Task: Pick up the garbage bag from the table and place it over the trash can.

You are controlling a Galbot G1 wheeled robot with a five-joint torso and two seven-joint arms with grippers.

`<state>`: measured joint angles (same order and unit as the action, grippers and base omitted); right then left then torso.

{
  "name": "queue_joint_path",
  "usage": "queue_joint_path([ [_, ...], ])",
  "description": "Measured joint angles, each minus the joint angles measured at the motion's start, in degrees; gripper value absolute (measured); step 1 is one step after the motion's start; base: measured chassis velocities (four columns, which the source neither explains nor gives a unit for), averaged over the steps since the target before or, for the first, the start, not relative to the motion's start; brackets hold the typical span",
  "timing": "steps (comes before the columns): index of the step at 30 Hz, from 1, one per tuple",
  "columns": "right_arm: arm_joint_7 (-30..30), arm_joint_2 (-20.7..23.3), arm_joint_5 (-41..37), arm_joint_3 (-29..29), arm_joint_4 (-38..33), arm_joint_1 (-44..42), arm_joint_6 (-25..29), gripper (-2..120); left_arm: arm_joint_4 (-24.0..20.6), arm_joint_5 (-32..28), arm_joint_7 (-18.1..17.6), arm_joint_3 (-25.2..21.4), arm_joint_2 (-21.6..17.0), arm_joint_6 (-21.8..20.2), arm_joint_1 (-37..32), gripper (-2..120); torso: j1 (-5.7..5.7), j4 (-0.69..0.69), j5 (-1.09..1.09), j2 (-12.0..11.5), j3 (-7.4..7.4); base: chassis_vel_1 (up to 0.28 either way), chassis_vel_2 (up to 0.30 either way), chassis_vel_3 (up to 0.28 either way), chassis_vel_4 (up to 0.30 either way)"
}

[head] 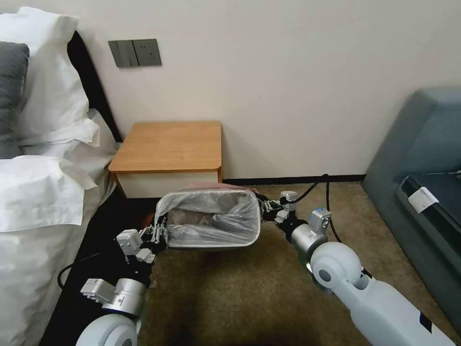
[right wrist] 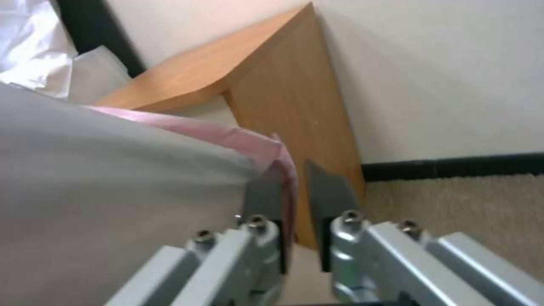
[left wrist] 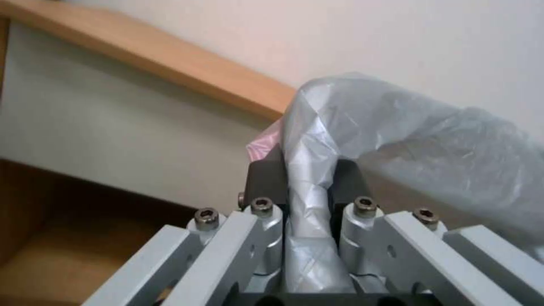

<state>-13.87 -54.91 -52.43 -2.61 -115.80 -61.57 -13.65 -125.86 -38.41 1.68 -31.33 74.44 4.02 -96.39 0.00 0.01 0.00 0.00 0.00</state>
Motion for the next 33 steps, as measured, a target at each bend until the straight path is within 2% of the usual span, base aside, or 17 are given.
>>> queue_joint_path([
  [2,-0.63,1.12,-0.3,-1.06,-1.11,-1.96,0.08,27,0.69,-0.95,-1.17,-0.01,0.25,-0.62,0.5,9,0.0,-0.01,0.01,0.0,0.0,0.0,0.0,0.0,0.0],
  [4,-0.64,1.51,-0.3,-1.41,-1.55,-2.69,0.21,30,0.96,-1.04,-1.51,-0.03,0.31,-0.77,0.69,9,0.0,-0.01,0.0,0.0,0.0,0.0,0.0,0.0,0.0],
  [11,-1.91,4.74,3.06,-5.25,-7.86,-9.6,2.24,60,2.85,-0.92,-4.07,0.05,0.66,-1.95,2.04,9,0.0,-0.01,0.01,0.0,0.0,0.0,0.0,0.0,0.0],
  [13,-2.23,5.38,3.45,-5.7,-9.23,-9.98,2.42,64,3.01,-0.73,-4.28,0.12,0.66,-2.18,2.24,9,0.0,-0.01,0.01,0.0,0.0,0.0,0.0,0.0,0.0],
  [14,-2.77,7.39,3.97,-6.47,-12.24,-10.19,2.79,70,3.15,-0.5,-4.51,0.21,0.65,-2.51,2.48,9,0.0,-0.01,0.01,0.0,0.0,0.0,0.0,0.0,0.0],
  [16,-2.74,8.33,3.99,-6.7,-13.41,-10.06,2.9,73,3.16,-0.43,-4.56,0.23,0.63,-2.6,2.55,9,0.0,-0.02,0.0,0.0,0.0,0.0,0.0,0.0,0.0],
  [17,-2.04,10.88,3.72,-6.94,-16.12,-8.82,3.01,80,3.16,0.02,-4.62,0.33,0.52,-2.8,2.77,9,0.0,-0.02,-0.01,0.0,0.0,0.0,0.0,0.0,0.0],
  [20,3.43,15.82,1.31,-4.55,-19.82,-2.52,2.63,95,3.2,2.15,-4.58,0.68,0.49,-2.82,2.88,9,0.0,-0.01,-0.01,0.0,0.0,0.0,0.0,0.0,0.0],
  [21,3.43,15.82,1.31,-4.55,-19.82,-2.52,2.63,95,3.2,2.15,-4.58,0.68,0.49,-2.82,2.88,9,0.0,-0.01,-0.01,0.0,0.0,0.0,0.0,0.0,0.0],
  [22,6.45,17.01,0.79,-2.84,-19.93,0.26,2.47,96,3.2,2.92,-4.49,0.86,0.49,-2.75,2.87,9,0.0,0.0,0.0,0.0,0.0,0.0,0.0,0.0,0.0],
  [24,13.06,18.69,1.82,0.86,-18.55,6.12,1.53,88,3.03,3.87,-4.36,1.24,0.46,-2.72,2.82,9,0.0,0.0,0.0,0.0,0.0,0.0,0.0,0.0,0.0],
  [25,13.06,18.69,1.82,0.86,-18.55,6.12,1.53,88,3.03,3.87,-4.36,1.24,0.46,-2.72,2.82,9,0.0,0.0,0.0,0.0,0.0,0.0,0.0,0.0,0.0],
  [28,22.57,20.1,7.0,9.41,-15.07,17.42,-0.11,74,2.45,5.62,-3.94,1.61,0.28,-2.61,2.8,9,0.0,-0.01,0.0,0.0,0.0,0.0,0.0,0.0,0.0],
  [29,22.57,20.1,7.0,9.41,-15.07,17.42,-0.11,74,2.45,5.62,-3.94,1.61,0.28,-2.61,2.8,9,0.0,-0.01,0.0,0.0,0.0,0.0,0.0,0.0,0.0],
  [31,27.9,19.38,10.71,16.96,-12.4,25.32,-1.14,65,2.16,7.18,-3.58,1.95,0.25,-2.38,2.76,9,0.0,0.01,-0.02,0.0,0.0,0.0,0.0,0.0,0.0],
  [32,27.9,19.38,10.71,16.96,-12.4,25.32,-1.14,65,2.16,7.18,-3.58,1.95,0.25,-2.38,2.76,9,0.0,0.01,-0.02,0.0,0.0,0.0,0.0,0.0,0.0],
  [33,29.67,18.06,12.8,21.44,-10.46,29.15,-1.45,58,1.97,8.16,-3.51,2.23,0.27,-2.22,2.72,9,0.0,-0.01,0.0,0.0,0.0,0.0,0.0,0.0,0.0],
])
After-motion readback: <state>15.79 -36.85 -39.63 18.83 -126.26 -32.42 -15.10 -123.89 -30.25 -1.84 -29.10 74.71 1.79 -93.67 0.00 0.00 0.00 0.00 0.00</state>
